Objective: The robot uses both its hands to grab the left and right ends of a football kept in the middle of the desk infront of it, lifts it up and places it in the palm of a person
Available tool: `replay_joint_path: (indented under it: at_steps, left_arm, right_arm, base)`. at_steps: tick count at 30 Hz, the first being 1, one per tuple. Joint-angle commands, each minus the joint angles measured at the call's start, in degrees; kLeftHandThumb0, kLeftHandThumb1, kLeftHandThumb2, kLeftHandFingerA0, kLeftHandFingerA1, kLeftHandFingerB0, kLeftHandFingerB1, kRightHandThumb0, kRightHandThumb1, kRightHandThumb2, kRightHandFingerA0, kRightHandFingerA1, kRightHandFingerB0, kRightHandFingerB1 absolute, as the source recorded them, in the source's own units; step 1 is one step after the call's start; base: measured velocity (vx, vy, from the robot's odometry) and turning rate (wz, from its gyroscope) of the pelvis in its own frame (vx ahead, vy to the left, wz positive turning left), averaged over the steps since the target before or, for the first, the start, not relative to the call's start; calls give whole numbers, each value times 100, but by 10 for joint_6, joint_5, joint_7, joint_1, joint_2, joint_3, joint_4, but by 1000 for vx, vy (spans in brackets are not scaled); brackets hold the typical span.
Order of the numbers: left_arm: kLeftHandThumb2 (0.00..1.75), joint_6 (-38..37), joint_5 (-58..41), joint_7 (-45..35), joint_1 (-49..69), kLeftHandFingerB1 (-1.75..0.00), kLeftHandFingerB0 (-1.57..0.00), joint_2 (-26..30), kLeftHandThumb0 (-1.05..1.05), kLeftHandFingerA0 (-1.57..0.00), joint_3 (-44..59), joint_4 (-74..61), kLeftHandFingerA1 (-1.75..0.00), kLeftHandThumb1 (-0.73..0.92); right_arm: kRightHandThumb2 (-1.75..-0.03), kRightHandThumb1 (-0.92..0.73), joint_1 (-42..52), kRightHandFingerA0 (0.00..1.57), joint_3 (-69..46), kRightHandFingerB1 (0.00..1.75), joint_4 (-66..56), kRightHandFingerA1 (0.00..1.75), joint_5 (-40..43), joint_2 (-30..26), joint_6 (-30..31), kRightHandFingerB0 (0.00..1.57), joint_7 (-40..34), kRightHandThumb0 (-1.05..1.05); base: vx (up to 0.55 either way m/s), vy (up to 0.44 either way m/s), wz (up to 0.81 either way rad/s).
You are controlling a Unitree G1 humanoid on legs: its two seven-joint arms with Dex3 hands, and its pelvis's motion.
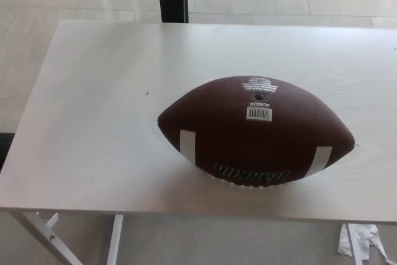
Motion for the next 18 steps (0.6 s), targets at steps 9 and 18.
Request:
replay_joint_path:
  at_steps: [9, 18]
  left_arm:
    - [100, 81, -136, 18, -103, -46, -21, 70, -85, -32, 149, -193, -57, 63]
    - [98, 188, -153, 44, -341, -45, -27, 113, -92, -35, 65, -362, -53, 55]
  right_arm:
    - [-110, -70, -105, 13, -220, 30, -176, 48, 200, -39, 119, 4, -43, -93]
    - [-114, -74, -232, 47, -148, 41, -358, 68, 180, -14, 149, 9, -74, -94]
  base:
    - [0, 0, 0]
    - [0, 0, 0]
